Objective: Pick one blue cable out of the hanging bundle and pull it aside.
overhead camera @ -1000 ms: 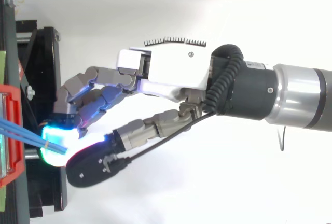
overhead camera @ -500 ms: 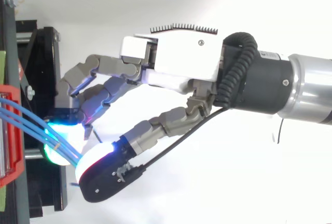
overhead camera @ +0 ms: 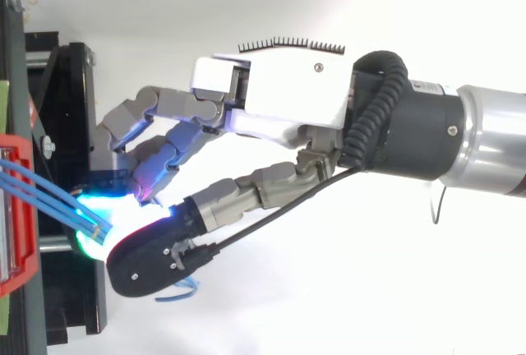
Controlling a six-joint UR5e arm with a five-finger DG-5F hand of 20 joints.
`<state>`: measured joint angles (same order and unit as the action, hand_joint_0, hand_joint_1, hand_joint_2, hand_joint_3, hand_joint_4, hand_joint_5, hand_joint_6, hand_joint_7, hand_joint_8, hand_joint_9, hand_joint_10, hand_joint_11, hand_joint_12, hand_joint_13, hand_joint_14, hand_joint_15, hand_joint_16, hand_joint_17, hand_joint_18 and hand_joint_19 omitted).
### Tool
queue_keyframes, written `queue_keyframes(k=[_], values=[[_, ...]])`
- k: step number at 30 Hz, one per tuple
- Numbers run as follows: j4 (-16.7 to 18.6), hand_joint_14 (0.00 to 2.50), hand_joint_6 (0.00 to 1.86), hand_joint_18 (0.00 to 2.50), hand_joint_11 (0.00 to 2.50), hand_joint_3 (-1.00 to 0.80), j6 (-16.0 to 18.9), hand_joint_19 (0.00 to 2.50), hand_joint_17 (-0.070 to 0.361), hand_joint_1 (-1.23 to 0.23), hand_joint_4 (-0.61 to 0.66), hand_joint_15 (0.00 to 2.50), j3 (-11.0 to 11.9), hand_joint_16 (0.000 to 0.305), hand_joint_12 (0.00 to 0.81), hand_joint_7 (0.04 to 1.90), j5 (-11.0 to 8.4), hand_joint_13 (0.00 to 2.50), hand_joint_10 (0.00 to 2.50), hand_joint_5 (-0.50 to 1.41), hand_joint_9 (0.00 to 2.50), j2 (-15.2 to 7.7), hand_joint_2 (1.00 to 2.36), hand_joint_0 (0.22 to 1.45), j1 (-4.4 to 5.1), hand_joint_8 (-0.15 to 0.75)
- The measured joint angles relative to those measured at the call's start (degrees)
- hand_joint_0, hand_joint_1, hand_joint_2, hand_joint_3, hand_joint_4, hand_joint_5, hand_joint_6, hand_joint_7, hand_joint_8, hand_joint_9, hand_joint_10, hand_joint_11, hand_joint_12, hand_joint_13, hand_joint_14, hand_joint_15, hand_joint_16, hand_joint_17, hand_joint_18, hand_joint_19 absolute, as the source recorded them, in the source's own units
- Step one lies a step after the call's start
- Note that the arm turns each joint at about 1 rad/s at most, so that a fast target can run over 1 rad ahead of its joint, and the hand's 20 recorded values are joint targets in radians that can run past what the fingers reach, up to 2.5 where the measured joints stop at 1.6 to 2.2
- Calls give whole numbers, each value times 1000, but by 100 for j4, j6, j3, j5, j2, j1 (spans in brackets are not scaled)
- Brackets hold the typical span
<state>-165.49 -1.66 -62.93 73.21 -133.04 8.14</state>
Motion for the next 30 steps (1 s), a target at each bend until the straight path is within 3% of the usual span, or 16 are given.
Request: queue_keyframes(k=[3, 8, 10, 17, 20, 23, 27, 30], values=[[-1, 12, 927, 678, 659, -500, 0, 438, 101, -907, -176, 319, 0, 45, 358, 966, 0, 663, 18, -182, 980, 0, 1000, 791, -9, 277], [-5, 12, 938, 698, 668, -500, -1, 378, 90, -899, -242, 313, 0, 40, 332, 905, 3, 688, 17, -186, 1003, 0, 1000, 808, -43, 207], [-20, 12, 942, 685, 666, -500, -5, 340, 82, -927, -197, 314, 0, 36, 317, 786, 6, 704, 20, -187, 1003, 1, 1000, 765, -66, 197], [-57, 14, 938, 625, 653, -500, -73, 291, 72, -1042, -113, 330, -1, 32, 292, 745, 9, 703, 18, -191, 964, 0, 1000, 572, -139, 176], [-61, 12, 933, 622, 663, -500, -100, 296, 79, -964, -75, 343, 0, 35, 309, 724, 9, 705, 15, -193, 950, -1, 1000, 505, -155, 189], [-62, 12, 925, 612, 669, -500, -110, 346, 92, -741, -35, 358, 0, 41, 348, 714, 9, 705, 16, -192, 978, 0, 1000, 459, -164, 250], [-62, 14, 909, 586, 692, -500, -114, 425, 92, -574, -37, 406, -1, 41, 351, 772, 9, 700, 16, -189, 999, -2, 1000, 499, -173, 265], [-62, 15, 904, 578, 709, -471, -115, 470, 91, -595, -40, 428, -1, 41, 351, 814, 9, 706, 17, -189, 1007, -2, 1002, 541, -177, 261]])
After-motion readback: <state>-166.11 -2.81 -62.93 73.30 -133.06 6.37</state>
